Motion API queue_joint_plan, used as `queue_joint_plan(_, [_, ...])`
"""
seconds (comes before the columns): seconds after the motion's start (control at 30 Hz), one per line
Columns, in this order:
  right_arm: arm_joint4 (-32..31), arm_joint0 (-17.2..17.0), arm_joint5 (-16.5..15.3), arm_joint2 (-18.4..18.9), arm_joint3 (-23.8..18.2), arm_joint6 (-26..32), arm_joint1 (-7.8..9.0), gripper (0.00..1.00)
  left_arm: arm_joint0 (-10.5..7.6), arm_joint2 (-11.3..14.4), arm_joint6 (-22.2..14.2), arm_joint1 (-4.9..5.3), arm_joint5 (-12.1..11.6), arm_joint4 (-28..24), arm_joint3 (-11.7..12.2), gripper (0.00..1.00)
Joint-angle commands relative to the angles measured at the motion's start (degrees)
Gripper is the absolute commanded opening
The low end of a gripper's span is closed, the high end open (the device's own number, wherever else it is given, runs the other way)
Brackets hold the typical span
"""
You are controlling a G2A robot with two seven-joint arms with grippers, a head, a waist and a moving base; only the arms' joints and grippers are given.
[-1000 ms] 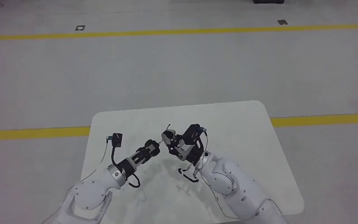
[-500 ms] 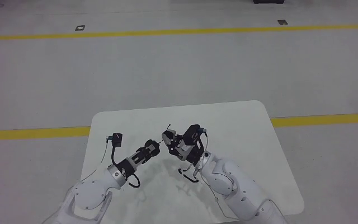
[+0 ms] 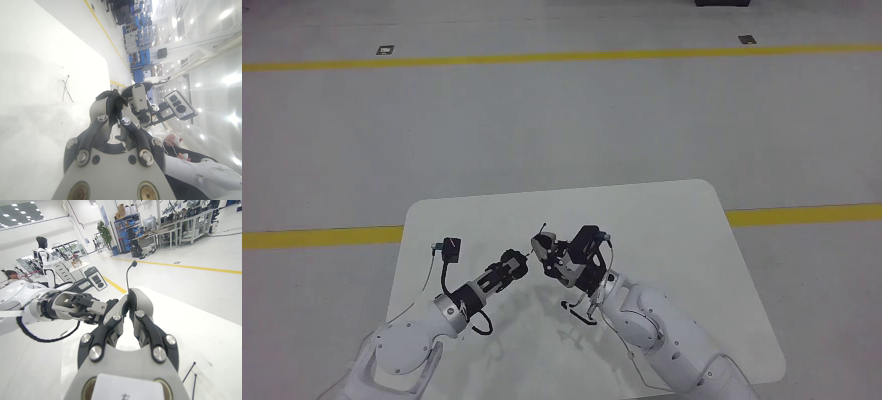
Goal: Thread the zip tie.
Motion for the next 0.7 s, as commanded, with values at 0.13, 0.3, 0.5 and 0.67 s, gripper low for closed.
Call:
queue_joint_plan(0.13, [0.5,0.6,0.0,-1.0,0.4,-0.9,0.62,0.0,0.0,0.0,0.0,0.0,0.0,0.0,0.0,0.0])
queue_joint_plan(0.3, [0.8,1.1,0.0,-1.7,0.8,-1.5,1.07,0.0,0.0,0.0,0.0,0.0,0.0,0.0,0.0,0.0])
queue_joint_plan(0.5, [1.3,1.8,0.0,-2.5,1.4,-1.9,1.47,0.0,0.0,0.0,0.0,0.0,0.0,0.0,0.0,0.0])
queue_joint_plan(0.67, [1.7,2.3,0.0,-3.0,1.8,-2.2,1.65,0.0,0.0,0.0,0.0,0.0,0.0,0.0,0.0,0.0])
